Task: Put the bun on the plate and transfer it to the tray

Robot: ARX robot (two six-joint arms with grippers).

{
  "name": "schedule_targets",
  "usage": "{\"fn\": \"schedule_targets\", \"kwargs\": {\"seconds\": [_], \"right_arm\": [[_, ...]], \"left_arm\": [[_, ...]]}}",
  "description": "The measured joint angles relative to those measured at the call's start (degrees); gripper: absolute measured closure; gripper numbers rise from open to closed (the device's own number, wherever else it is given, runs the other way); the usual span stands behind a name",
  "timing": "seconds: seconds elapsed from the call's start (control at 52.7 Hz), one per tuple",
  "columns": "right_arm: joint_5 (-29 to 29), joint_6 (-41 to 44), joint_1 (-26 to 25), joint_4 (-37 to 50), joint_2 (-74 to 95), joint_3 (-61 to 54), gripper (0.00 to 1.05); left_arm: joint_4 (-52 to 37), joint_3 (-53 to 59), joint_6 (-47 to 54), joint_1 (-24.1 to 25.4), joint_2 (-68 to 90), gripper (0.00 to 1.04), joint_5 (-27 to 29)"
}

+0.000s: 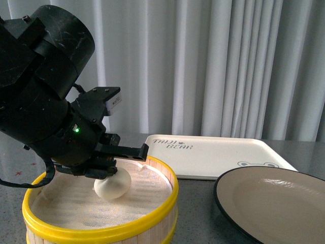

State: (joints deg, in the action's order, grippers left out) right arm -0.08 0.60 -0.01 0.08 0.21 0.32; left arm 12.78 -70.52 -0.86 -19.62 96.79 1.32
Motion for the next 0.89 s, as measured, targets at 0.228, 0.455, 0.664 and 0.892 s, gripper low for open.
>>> {"fn": "schedule_targets", "kwargs": {"seconds": [0.228, 0.455, 0.664, 0.892], "right_arm": [[0.0, 0.0, 0.0, 0.0, 0.0, 0.0, 0.09], [0.0, 0.0, 0.0, 0.0, 0.0, 0.0, 0.09], [0.0, 0.0, 0.0, 0.0, 0.0, 0.0, 0.09], [0.0, 0.0, 0.0, 0.0, 0.0, 0.0, 0.09]], "left_arm": [[0.1, -1.5, 0.7, -1.0, -1.0, 1.01, 0.2], [0.5, -3.4, 1.2, -2.0, -1.4, 1.01, 0.6], [0.8, -7.6, 2.6, -4.3, -0.3, 1.01, 0.6], [-1.2, -14.9, 7.5, -9.9, 6.6, 1.01, -4.2]]}}
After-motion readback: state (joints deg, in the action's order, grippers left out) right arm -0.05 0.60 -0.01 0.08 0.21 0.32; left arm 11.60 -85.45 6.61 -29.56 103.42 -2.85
